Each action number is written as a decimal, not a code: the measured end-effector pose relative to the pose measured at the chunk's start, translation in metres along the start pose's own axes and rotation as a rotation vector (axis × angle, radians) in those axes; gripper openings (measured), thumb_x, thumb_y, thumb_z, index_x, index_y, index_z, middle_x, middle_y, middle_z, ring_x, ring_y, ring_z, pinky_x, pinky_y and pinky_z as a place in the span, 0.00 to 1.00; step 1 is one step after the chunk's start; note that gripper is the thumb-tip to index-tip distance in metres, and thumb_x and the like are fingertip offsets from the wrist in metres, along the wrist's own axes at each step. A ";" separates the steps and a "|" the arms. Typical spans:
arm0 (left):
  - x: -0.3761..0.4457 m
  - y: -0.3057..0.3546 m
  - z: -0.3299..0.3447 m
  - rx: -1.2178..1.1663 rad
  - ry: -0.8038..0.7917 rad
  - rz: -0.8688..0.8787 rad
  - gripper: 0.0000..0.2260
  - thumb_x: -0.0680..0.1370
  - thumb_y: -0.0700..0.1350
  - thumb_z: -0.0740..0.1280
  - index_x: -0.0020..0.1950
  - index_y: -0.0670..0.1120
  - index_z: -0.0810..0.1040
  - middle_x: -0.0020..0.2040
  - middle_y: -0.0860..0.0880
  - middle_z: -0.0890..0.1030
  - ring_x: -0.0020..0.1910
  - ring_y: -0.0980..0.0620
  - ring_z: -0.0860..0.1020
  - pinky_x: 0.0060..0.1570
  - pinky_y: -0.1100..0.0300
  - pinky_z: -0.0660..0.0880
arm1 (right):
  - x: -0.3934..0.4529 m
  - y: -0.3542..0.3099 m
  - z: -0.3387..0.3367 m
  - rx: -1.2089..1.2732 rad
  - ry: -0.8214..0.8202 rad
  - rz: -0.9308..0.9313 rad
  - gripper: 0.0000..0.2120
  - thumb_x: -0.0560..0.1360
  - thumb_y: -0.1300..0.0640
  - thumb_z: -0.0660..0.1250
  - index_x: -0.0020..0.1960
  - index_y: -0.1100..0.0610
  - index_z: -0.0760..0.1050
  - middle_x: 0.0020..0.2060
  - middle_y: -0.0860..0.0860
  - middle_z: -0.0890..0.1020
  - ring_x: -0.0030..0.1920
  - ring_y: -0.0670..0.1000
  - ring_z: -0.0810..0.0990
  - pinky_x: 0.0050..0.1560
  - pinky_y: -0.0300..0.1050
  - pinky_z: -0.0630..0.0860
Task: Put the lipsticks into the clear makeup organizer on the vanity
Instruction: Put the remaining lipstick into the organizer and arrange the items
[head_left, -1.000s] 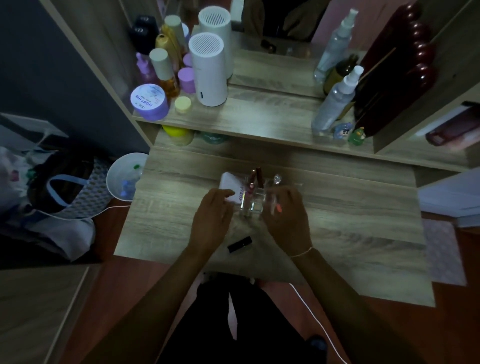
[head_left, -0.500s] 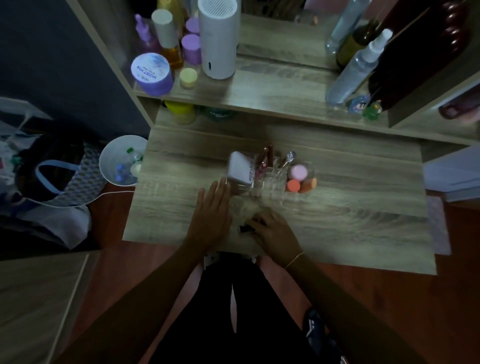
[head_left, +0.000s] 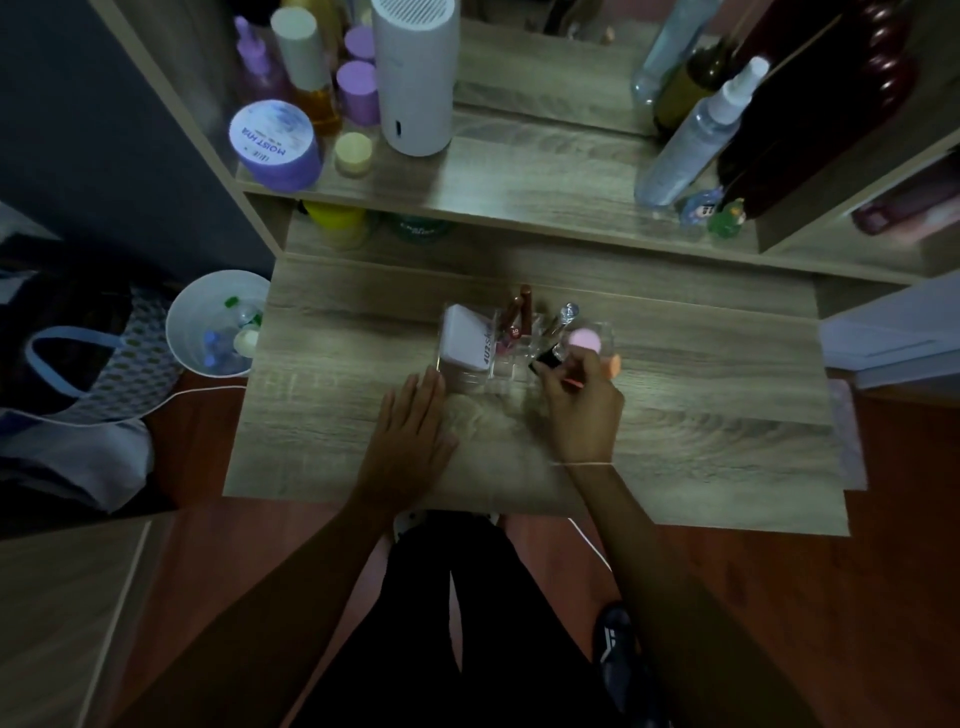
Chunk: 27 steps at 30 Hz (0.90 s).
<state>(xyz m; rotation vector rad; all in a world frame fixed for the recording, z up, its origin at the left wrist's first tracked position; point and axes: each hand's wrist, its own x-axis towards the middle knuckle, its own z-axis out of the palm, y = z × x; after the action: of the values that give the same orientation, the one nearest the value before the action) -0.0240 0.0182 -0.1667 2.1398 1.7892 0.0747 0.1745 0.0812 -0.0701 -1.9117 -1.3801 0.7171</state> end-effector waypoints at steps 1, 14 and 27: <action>0.000 0.000 0.001 0.001 0.004 0.000 0.31 0.79 0.59 0.49 0.77 0.43 0.46 0.78 0.43 0.52 0.77 0.45 0.48 0.73 0.45 0.50 | 0.005 -0.002 0.001 -0.013 0.010 -0.021 0.12 0.69 0.55 0.75 0.48 0.59 0.77 0.38 0.56 0.84 0.41 0.58 0.82 0.55 0.37 0.72; -0.002 0.001 -0.003 -0.030 0.083 -0.008 0.32 0.78 0.56 0.55 0.76 0.40 0.51 0.75 0.39 0.60 0.75 0.44 0.58 0.72 0.46 0.56 | 0.028 -0.004 0.014 -0.278 -0.132 -0.138 0.12 0.70 0.64 0.69 0.54 0.57 0.77 0.42 0.56 0.85 0.43 0.59 0.83 0.55 0.45 0.64; -0.002 0.003 -0.007 0.004 0.057 0.009 0.29 0.79 0.56 0.50 0.74 0.39 0.60 0.74 0.38 0.63 0.73 0.42 0.61 0.71 0.46 0.56 | 0.031 -0.003 0.016 -0.332 -0.214 -0.115 0.15 0.73 0.62 0.67 0.60 0.59 0.76 0.54 0.59 0.82 0.56 0.59 0.78 0.65 0.58 0.68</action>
<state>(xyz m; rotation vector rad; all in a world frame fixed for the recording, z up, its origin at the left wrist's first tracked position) -0.0235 0.0175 -0.1593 2.1685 1.8128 0.1354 0.1696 0.1151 -0.0796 -2.0287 -1.8226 0.6852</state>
